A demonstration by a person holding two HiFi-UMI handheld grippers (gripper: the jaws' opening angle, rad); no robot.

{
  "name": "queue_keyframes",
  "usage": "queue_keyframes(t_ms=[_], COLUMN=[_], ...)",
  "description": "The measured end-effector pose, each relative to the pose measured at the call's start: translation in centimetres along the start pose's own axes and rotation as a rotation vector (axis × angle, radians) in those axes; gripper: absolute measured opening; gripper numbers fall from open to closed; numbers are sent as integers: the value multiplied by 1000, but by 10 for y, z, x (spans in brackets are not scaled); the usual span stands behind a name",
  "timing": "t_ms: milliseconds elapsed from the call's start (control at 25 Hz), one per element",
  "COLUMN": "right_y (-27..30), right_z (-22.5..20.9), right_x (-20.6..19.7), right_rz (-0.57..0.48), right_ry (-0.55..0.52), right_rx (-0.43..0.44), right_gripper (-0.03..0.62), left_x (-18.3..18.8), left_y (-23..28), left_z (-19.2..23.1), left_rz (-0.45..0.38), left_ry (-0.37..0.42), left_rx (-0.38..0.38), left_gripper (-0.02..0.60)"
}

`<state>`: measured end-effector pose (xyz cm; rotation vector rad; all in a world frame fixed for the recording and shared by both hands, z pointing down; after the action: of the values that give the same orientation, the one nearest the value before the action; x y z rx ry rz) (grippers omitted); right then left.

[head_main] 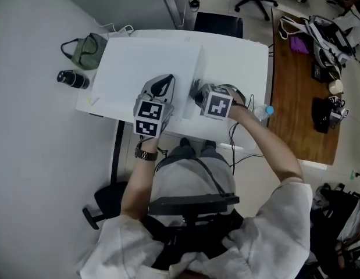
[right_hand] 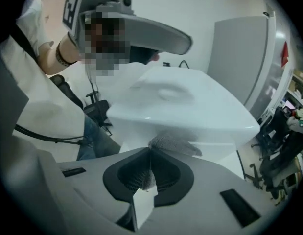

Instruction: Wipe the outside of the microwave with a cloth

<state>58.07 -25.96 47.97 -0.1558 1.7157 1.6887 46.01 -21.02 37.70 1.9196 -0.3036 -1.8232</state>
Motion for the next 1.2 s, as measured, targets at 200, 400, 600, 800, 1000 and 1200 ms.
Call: queue_keyframes(t_ms=[200, 400, 600, 800, 1000, 1200], right_y=[15, 25, 43, 50, 46, 54], right_z=[67, 117, 101, 58, 11, -41], right_x=[21, 40, 23, -9, -27, -56], right_rz=[-28, -155, -115, -94, -60, -17], right_ry=[-40, -103, -29, 62, 139, 192], right_rx=[140, 334, 307, 210, 129, 40], right_gripper=[6, 6, 5, 5, 5, 5], left_x=[2, -2, -4, -7, -9, -11], left_y=[-1, -1, 1, 2, 0, 0], left_z=[0, -2, 0, -2, -4, -8], left_rz=[-2, 5, 5, 5, 5, 18], left_ry=[2, 13, 21, 22, 23, 14], left_rx=[-22, -60, -80, -79, -74, -57], left_gripper=[24, 25, 25, 25, 25, 25])
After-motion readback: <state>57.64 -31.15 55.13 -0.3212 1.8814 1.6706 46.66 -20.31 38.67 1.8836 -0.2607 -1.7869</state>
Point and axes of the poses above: the fingertips, and each gripper's own axes: y forward along the fingers, z to its left, x out of its top, the point moved 9 cm from there along -y, backward along the fingers, and after that the axes turned 10 degrees about -y, right-handed, at the moved point
